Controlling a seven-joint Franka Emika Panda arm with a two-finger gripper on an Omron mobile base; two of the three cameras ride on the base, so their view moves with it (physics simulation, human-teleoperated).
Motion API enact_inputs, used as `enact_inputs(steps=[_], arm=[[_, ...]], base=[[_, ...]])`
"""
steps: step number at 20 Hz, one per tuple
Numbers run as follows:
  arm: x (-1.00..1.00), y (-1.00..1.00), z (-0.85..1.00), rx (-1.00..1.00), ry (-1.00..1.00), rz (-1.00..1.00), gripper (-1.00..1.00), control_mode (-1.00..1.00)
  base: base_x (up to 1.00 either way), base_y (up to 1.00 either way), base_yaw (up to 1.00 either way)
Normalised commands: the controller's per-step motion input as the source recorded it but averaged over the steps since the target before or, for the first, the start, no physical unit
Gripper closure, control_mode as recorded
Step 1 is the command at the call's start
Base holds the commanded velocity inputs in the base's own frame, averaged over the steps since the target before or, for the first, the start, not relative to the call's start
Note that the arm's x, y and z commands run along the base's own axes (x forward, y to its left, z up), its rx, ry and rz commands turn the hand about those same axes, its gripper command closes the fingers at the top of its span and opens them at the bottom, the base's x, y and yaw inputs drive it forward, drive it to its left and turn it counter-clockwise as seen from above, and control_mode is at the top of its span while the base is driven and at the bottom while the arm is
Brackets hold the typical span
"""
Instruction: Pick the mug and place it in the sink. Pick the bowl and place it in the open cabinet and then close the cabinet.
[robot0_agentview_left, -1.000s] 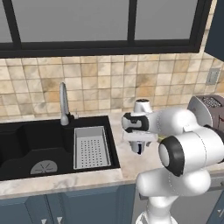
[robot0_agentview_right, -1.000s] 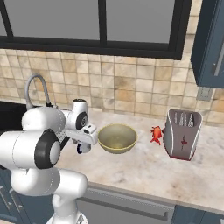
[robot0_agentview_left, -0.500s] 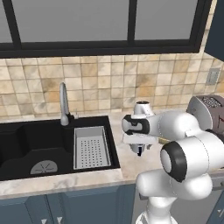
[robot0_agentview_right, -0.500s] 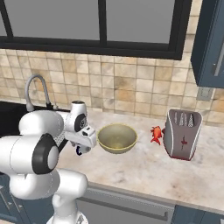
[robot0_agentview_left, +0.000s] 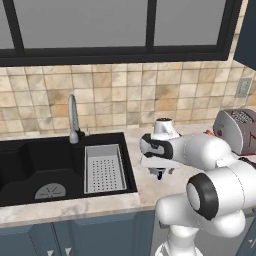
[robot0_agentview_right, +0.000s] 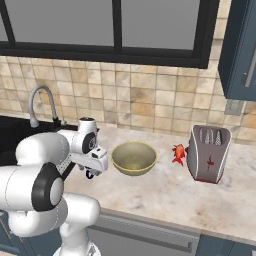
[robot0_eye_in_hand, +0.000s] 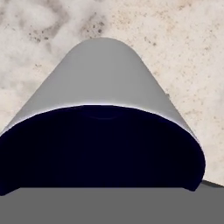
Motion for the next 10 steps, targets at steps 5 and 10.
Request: enact_inputs(steps=[5,10], arm=[[0.0,0.0,0.2,0.0,-0.01,0.0,-1.0,-1.0],[0.0,0.0,0.51,0.0,-0.01,0.0,-1.0,-1.0]], base=[[0.0,0.0,0.0],[0.0,0.0,0.0]])
